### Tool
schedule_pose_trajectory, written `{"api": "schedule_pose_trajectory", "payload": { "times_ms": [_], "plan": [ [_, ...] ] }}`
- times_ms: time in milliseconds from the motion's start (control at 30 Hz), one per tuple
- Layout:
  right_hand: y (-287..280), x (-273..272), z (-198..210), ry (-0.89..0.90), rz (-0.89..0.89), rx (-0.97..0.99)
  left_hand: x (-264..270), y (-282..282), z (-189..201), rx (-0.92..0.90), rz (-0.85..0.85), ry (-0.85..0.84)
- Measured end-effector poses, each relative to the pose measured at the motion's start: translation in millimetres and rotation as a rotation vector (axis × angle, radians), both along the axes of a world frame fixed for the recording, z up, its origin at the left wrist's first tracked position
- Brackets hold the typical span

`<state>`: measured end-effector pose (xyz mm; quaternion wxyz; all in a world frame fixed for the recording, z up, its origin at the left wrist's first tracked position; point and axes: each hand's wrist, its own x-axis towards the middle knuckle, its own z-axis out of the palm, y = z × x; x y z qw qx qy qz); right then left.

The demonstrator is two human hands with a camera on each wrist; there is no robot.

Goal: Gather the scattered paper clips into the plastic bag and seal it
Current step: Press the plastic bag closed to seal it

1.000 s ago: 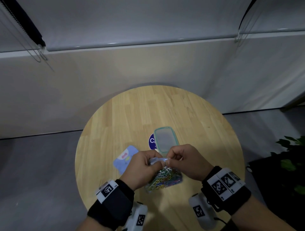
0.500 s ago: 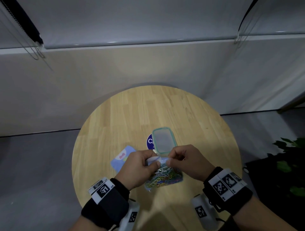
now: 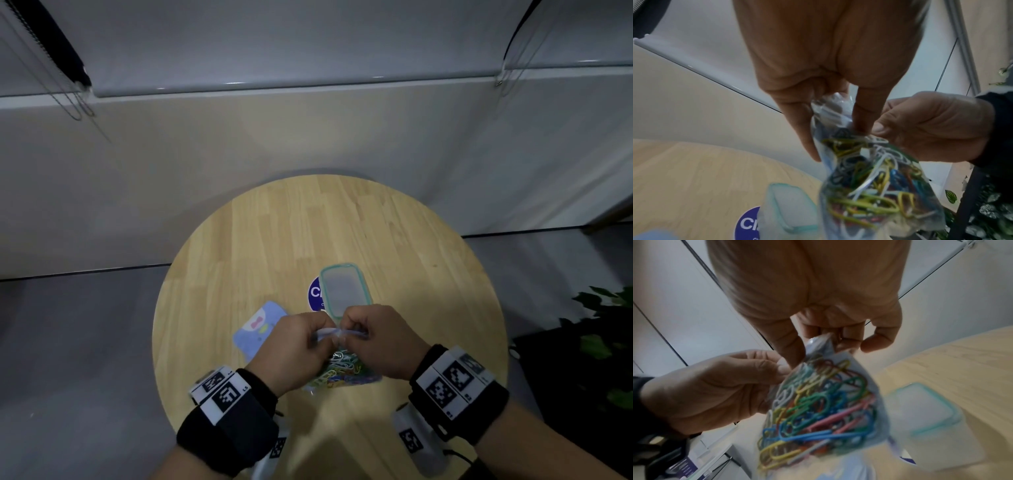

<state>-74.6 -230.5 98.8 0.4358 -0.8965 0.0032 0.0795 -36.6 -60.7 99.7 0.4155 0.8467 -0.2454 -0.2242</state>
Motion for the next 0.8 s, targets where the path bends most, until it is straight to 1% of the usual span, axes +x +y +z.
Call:
{"api": "schedule_pose_trajectory", "payload": {
  "times_ms": [100,200,400,467,567,633,733,800],
  "plan": [
    [-0.7,0.2,-3.0,0.033,-0.046,-0.013,5.4,7.3,0.4,0.032,-0.016,-0.038],
    [-7.9,0.2,-7.1,0.068,-0.086,-0.034,11.3,13.7,2.0,0.093,-0.076,-0.074],
    [-5.0,-0.7,-9.7,0.095,-0.097,-0.052,12.4,16.5,-4.8,0.155,-0.111,-0.227],
    [-5.4,-2.2,-11.0,0.111,-0.082,-0.050,12.3,18.4,-6.4,0.173,-0.119,-0.254],
    [-3.7,-5.1,-12.5,0.147,0.003,-0.097,9.8,15.7,-6.9,0.167,-0.145,-0.259],
    [-0.8,-6.6,-12.7,0.132,0.049,-0.136,6.6,13.3,-9.0,0.146,-0.169,-0.238],
    [2.9,-10.3,-12.2,0.081,0.056,-0.192,4.7,18.7,-18.6,0.125,-0.131,-0.150],
    [5.7,-15.7,-13.5,0.083,0.065,-0.204,0.2,21.9,-24.4,0.131,-0.136,-0.137]
  ]
}}
